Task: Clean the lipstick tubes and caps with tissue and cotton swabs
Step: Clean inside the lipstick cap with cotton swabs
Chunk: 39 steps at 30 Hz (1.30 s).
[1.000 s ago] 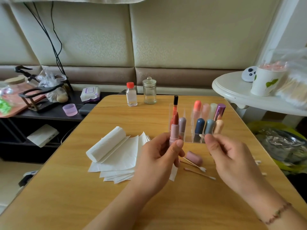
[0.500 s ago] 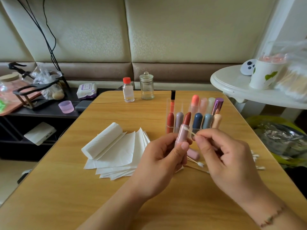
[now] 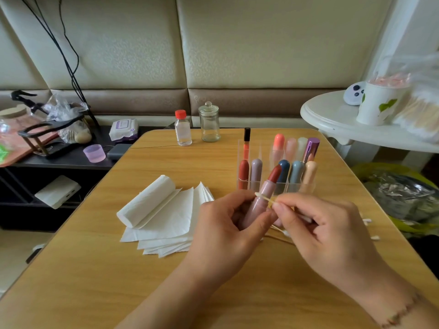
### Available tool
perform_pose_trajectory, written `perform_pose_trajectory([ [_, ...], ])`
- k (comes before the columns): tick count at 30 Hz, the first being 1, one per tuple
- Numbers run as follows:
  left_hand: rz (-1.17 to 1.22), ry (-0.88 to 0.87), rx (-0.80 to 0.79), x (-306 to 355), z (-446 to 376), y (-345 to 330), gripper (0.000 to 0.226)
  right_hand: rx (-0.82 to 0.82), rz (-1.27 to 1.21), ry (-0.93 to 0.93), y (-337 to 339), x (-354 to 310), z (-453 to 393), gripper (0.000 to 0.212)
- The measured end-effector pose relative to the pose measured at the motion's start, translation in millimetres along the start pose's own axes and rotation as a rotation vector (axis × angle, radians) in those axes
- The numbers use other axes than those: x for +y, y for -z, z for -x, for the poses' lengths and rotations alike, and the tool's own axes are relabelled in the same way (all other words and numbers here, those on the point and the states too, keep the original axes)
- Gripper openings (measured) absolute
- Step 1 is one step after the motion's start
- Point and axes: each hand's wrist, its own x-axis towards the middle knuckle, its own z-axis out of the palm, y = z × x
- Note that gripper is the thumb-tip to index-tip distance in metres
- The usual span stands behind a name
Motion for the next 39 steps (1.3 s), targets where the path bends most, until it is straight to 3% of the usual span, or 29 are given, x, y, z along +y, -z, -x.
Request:
perform_pose_trajectory([
  [6,-0.143,-0.045,0.098,-1.7,1.9,-1.1,0.015,0.010,0.025,-0.002,0.1,-1.5,0.6,0.026],
  [26,-0.288,-0.113,0.243,-6.4,1.0,1.1,0.018,0.031,0.011,0.027,4.3,-5.8,-0.5,0.016],
  [39,-0.199,-0.092,0.154,-5.4,3.1,-1.0,0.011,0.017,0.036,0.062,7.4,-5.7,-3.0,0.023],
])
